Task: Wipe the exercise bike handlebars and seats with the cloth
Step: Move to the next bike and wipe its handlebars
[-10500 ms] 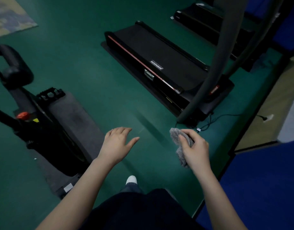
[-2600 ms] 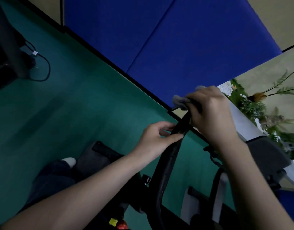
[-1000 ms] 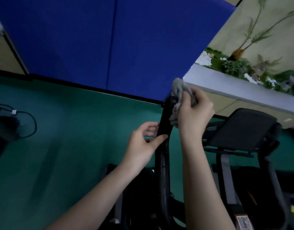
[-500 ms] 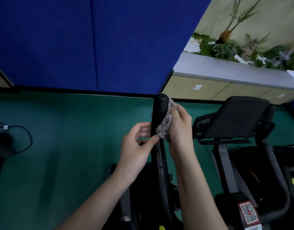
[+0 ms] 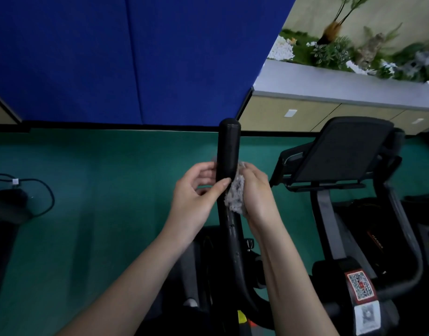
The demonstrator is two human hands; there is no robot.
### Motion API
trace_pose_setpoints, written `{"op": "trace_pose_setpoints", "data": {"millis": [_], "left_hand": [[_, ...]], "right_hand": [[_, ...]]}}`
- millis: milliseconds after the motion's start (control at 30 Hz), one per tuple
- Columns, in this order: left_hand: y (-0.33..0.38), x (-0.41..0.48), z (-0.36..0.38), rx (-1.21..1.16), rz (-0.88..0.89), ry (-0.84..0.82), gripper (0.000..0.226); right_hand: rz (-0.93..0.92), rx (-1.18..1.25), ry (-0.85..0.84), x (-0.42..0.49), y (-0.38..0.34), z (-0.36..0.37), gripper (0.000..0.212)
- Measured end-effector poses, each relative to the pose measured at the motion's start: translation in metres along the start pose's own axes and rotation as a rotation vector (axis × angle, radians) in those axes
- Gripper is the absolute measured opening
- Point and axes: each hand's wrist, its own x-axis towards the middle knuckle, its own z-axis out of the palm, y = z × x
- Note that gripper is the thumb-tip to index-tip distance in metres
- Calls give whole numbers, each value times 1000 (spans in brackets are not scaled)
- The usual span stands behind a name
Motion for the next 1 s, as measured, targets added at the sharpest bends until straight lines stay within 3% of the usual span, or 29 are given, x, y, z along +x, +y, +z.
{"op": "trace_pose_setpoints", "data": {"millis": [133, 267, 400, 567, 833, 1000], "left_hand": [[2, 2, -7, 72, 32, -38, 23], [4, 9, -15, 321, 183, -84, 22], [7, 17, -18, 337, 178, -84, 21], [10, 19, -17, 196, 52, -103, 17], [11, 24, -23, 109, -29, -163, 17], [12, 29, -27, 98, -32, -200, 17]], "right_hand": [[-58, -162, 103, -29, 13, -11, 21], [-195, -145, 293, -55, 17, -5, 17], [-318, -138, 468, -50, 14, 14, 20], [-447, -349, 406, -64, 23, 3, 23], [-607, -371, 353, -61, 17, 8, 23], [-580, -445, 226, -73, 18, 1, 21]]}}
